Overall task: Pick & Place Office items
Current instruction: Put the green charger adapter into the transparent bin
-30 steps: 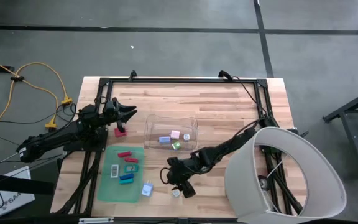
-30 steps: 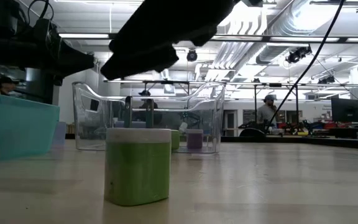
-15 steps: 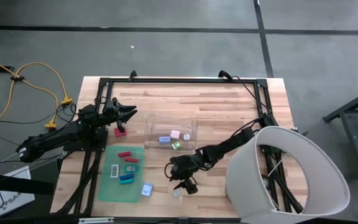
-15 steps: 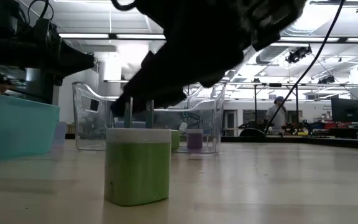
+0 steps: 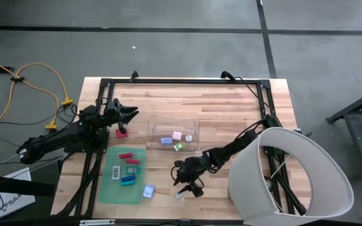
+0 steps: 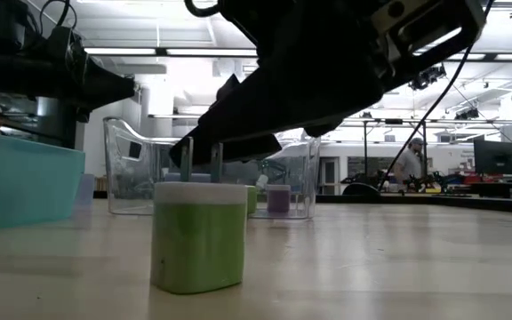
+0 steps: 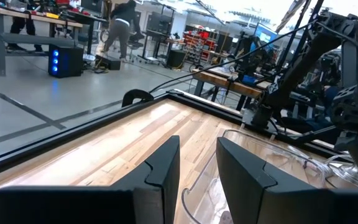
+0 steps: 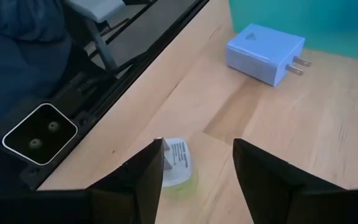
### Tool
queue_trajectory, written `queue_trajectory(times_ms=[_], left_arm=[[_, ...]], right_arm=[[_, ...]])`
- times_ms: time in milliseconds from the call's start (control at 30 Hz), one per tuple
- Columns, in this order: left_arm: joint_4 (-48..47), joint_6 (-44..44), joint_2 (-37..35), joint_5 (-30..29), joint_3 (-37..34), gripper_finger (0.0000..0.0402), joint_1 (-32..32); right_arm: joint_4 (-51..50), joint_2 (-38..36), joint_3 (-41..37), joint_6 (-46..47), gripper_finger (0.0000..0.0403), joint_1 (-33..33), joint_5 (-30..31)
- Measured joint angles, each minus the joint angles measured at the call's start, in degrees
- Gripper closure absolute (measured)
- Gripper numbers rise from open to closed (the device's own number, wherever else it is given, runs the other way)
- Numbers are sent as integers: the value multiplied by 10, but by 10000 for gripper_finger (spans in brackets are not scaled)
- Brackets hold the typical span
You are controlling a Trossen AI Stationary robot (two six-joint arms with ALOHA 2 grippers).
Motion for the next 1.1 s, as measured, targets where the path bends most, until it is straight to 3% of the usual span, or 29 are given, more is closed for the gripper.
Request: queue_trajectory(times_ms=[467, 1100], left_arm=[[0, 0, 0, 0, 0, 299, 0], [0, 0, 0, 0, 0, 299, 0]], right_arm=[[78, 0, -16, -13, 222, 7, 23], [78, -1, -16, -1, 222, 38, 33]])
